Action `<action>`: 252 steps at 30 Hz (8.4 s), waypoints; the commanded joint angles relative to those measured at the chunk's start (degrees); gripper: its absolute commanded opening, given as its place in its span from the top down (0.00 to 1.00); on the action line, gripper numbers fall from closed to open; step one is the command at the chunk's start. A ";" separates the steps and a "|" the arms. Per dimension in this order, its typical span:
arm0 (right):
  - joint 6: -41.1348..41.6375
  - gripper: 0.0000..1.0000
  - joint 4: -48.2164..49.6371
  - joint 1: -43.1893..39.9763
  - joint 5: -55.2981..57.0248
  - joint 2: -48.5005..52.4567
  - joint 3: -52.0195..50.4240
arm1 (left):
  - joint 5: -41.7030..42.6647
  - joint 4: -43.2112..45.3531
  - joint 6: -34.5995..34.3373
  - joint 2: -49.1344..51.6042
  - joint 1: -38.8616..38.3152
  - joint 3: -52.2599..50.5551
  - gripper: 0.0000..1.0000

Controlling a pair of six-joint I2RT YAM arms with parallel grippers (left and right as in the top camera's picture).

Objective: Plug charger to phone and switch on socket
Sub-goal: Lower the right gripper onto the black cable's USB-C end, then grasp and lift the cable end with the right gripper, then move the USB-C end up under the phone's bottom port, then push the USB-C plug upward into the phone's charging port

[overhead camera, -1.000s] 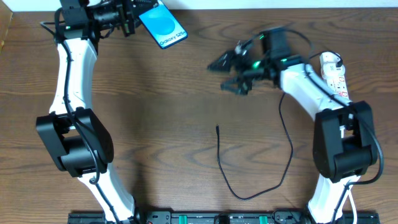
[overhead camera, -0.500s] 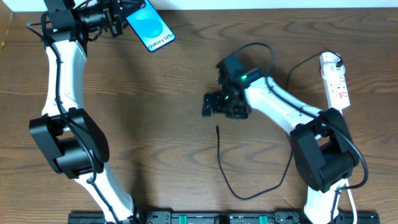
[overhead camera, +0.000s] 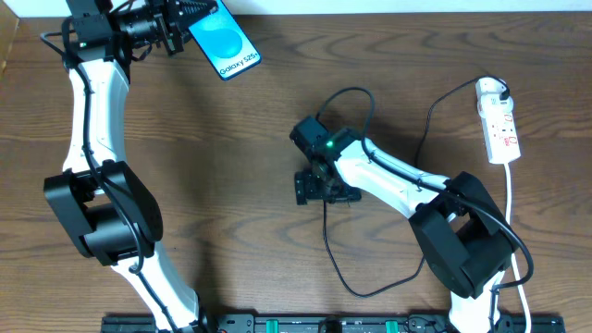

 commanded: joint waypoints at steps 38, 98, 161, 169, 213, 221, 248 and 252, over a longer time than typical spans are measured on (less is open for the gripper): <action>-15.47 0.99 26.84 -13.03 -51.45 -0.81 -2.36 | -0.31 0.55 12.17 -1.01 0.15 0.02 0.93; 10.67 0.99 85.70 -15.19 -68.24 -0.81 -2.36 | 5.20 3.08 22.77 -1.01 -4.92 -1.14 0.93; 10.84 0.99 87.78 -15.26 -67.21 -0.81 -2.36 | 5.20 3.08 19.54 -1.01 -5.64 -1.14 0.92; 10.86 0.99 87.80 -15.28 -67.21 -0.81 -2.36 | 5.44 3.10 20.44 -1.01 -5.64 -1.14 0.93; 13.46 0.99 89.31 -16.22 -63.36 -0.81 -2.36 | 5.90 3.08 23.02 -1.01 -6.51 -1.14 0.92; 15.39 0.99 89.33 -16.22 -60.96 -0.81 -2.36 | 5.90 3.06 25.29 -1.01 -7.37 -1.14 0.92; 15.76 0.01 89.31 -16.65 -59.91 -0.81 -2.36 | 5.90 3.08 25.59 -1.01 -6.10 -1.22 0.92; 15.47 0.01 89.29 -18.78 -59.71 -0.81 -2.36 | 5.90 2.40 25.57 -1.01 -4.94 -1.22 0.92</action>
